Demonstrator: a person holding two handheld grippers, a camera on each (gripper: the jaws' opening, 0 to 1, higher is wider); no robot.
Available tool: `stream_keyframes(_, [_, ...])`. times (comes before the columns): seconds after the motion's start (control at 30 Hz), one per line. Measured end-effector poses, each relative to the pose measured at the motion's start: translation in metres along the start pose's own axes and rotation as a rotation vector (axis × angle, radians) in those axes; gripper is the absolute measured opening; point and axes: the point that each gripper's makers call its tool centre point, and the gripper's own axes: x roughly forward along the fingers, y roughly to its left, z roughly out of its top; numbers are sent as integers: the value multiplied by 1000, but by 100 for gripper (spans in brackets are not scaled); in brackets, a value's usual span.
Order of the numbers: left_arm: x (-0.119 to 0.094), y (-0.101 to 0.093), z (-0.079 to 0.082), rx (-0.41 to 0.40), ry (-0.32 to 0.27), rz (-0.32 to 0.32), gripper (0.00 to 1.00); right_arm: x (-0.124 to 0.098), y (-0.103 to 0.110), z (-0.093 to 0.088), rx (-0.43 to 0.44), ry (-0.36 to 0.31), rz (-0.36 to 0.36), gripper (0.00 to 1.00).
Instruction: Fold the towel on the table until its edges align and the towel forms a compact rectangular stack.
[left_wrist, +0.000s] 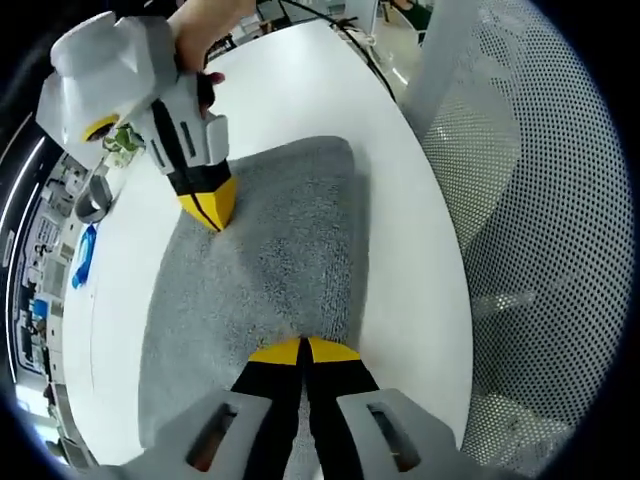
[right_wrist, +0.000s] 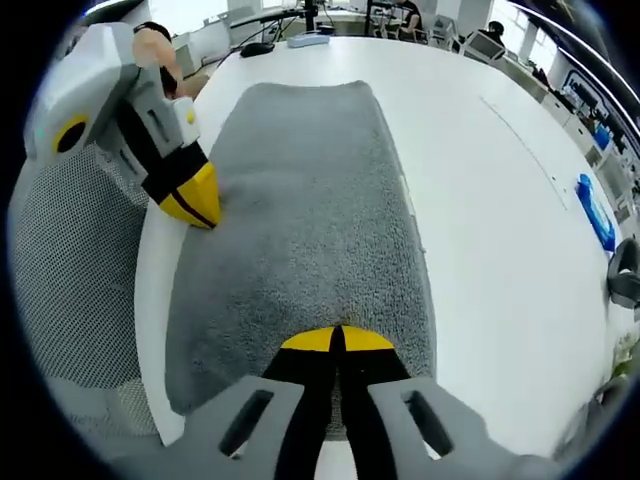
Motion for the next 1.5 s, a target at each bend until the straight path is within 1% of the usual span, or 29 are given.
stream_keyframes(0.13, [-3,3,-9,-16,11,10,0,-2,12,-2,18,-15,0,0])
stream_keyframes(0.33, [-6,9,-22,-46,25,15,0,-2,31,-3,17,-29,-16,0])
stream_keyframes(0.5, [-8,16,-34,-57,42,30,0,-1,50,0,49,-60,-10,0])
stream_keyframes(0.77, [-11,30,-51,-67,67,54,0,6,79,12,32,-109,-7,0])
stream_keyframes(0.8, [-11,31,-52,-68,68,55,0,7,83,15,-1,-115,-6,0])
stream_keyframes(0.9, [-11,36,-55,-68,77,57,1,9,89,19,-19,-118,-13,0])
stream_keyframes(1.0, [-11,42,-59,-52,94,65,1,12,96,25,-29,-130,-3,0])
stream_keyframes(1.13, [-10,49,-63,-71,88,85,1,15,101,31,-45,-139,0,0])
stream_keyframes(1.3, [-9,54,-65,-81,76,105,1,18,106,37,-78,-153,-29,0])
stream_keyframes(1.5, [-8,59,-67,-81,84,116,1,21,111,44,-108,-165,-50,0])
